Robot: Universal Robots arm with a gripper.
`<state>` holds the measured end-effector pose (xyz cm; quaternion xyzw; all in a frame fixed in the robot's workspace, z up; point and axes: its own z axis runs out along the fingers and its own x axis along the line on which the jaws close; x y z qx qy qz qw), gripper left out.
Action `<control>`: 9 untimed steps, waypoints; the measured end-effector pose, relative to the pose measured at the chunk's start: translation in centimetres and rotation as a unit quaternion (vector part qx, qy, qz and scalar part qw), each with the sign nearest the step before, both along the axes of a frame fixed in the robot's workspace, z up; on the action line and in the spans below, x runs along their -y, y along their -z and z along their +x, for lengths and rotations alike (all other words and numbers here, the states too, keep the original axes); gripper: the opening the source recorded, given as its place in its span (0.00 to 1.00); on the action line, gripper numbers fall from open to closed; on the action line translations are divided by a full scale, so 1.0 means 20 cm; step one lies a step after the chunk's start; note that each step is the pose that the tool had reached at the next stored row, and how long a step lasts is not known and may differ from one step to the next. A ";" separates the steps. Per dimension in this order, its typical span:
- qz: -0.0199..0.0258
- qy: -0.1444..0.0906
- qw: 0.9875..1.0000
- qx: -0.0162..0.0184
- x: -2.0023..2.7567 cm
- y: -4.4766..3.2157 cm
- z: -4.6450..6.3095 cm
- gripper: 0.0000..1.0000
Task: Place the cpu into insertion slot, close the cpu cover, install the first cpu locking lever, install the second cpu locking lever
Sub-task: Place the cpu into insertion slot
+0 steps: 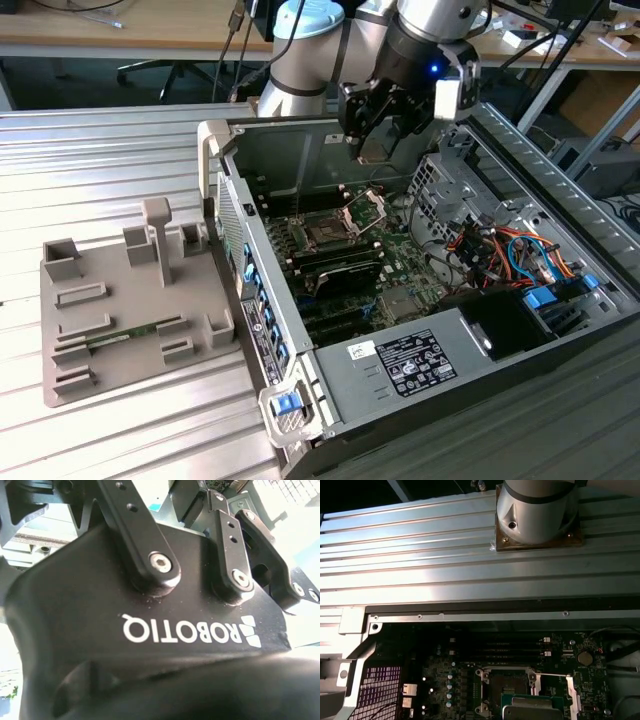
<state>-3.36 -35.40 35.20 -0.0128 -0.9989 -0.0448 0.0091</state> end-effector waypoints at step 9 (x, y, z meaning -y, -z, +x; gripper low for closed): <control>0.000 0.000 1.000 0.000 0.000 0.008 0.00 0.55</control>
